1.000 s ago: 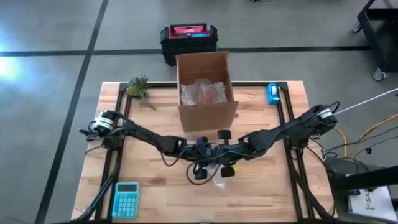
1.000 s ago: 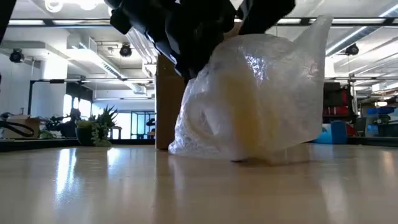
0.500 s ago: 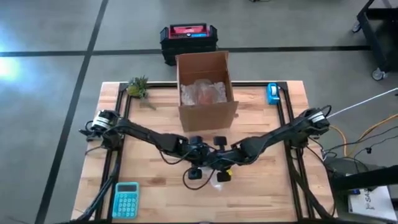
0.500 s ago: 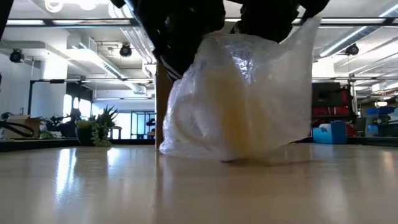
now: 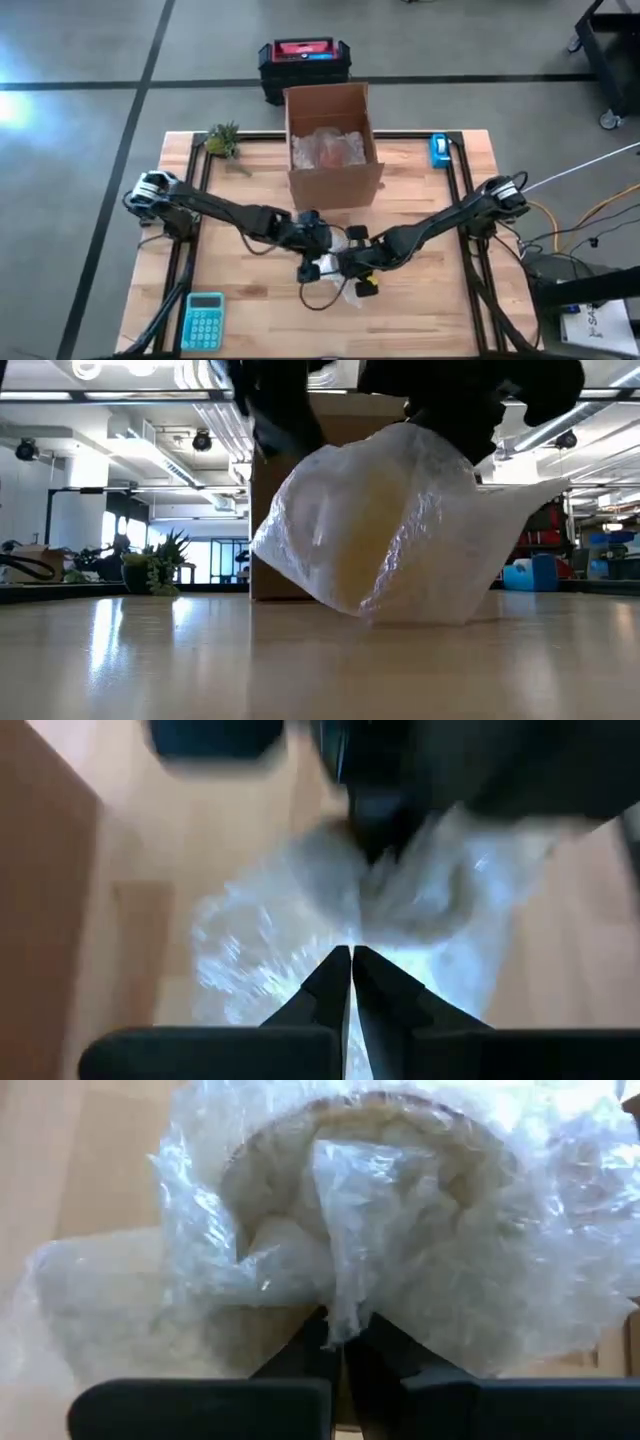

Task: Wrap mug
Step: Wrap the yellow mug with bubble wrap

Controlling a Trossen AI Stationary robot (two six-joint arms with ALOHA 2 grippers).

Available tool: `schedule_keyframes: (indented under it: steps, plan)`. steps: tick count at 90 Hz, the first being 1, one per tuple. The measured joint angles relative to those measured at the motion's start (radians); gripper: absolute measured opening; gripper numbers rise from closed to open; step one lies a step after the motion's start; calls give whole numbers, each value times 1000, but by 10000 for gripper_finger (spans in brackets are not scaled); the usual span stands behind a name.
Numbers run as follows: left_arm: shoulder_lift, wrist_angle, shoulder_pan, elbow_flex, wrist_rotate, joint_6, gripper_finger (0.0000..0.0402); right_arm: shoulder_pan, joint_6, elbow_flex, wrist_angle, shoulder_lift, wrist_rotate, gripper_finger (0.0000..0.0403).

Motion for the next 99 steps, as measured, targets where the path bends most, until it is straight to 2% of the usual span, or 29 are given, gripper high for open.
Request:
schedule_keyframes:
  steps: [8,17,31,39,48,62,72,99]
  plan:
    - [-12,-85,-1,-5,-43,-9,1,0,-2,3,2,0,4,2]
    - [-58,-182,-7,-6,-137,-54,1,0,-6,4,0,0,8,2]
    - [-83,-238,-12,-95,-145,-117,1,0,-18,4,-1,0,10,2]
    - [-75,-132,-11,-189,-139,-129,1,0,-23,5,0,0,11,2]
    - [-68,104,-11,-272,-137,-110,1,0,-23,5,1,0,11,2]
    - [-76,416,-13,-314,-108,-60,1,0,-22,5,2,-1,11,2]
    - [-84,499,-13,-316,-71,-29,1,0,-23,5,3,-1,9,2]
    - [-40,586,-15,-321,21,-26,1,-1,-23,13,20,-3,12,2]
